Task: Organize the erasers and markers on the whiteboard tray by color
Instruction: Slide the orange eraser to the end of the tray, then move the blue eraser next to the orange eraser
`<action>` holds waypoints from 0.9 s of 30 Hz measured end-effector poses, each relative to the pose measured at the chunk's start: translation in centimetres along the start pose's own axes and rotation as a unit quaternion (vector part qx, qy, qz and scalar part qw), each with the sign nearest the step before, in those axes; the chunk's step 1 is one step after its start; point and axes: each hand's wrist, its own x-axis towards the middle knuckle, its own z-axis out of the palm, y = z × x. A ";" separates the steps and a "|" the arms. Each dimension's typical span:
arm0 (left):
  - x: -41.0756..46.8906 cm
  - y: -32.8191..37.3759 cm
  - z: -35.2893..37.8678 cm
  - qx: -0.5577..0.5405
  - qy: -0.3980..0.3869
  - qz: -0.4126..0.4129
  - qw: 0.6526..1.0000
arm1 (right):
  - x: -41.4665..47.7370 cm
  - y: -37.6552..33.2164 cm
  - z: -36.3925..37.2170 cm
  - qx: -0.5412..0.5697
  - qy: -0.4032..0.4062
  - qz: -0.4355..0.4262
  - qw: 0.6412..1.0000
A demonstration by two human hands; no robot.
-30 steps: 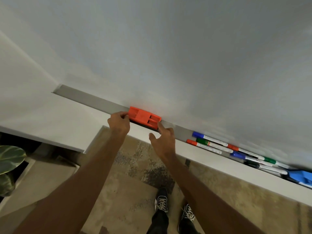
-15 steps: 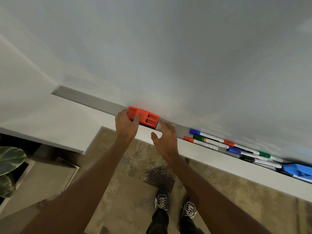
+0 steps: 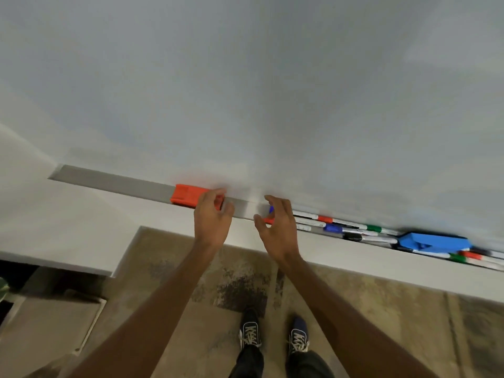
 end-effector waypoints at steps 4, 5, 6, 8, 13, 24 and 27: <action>-2.1 2.5 3.0 -0.035 -0.041 0.002 0.999 | -0.5 2.0 -4.2 0.008 0.032 0.035 0.999; -2.6 3.1 3.9 -0.043 -0.051 -0.001 0.998 | -0.6 2.7 -5.3 0.010 0.043 0.037 0.998; -3.2 3.8 4.8 -0.045 -0.061 -0.002 0.997 | -0.7 3.4 -6.5 0.012 0.053 0.040 0.998; -4.4 5.0 6.7 -0.047 -0.079 0.006 0.996 | -1.0 4.9 -8.8 0.016 0.072 0.045 0.996; -8.0 8.3 12.0 -0.058 -0.099 0.028 0.993 | -1.7 9.1 -14.9 0.014 0.114 0.063 0.991; -14.6 14.0 25.0 -0.072 -0.205 -0.007 0.976 | -3.4 20.3 -28.7 0.009 0.207 0.116 0.971; -15.6 14.9 28.1 -0.064 -0.228 -0.014 0.971 | -3.5 23.3 -31.9 0.028 0.235 0.145 0.961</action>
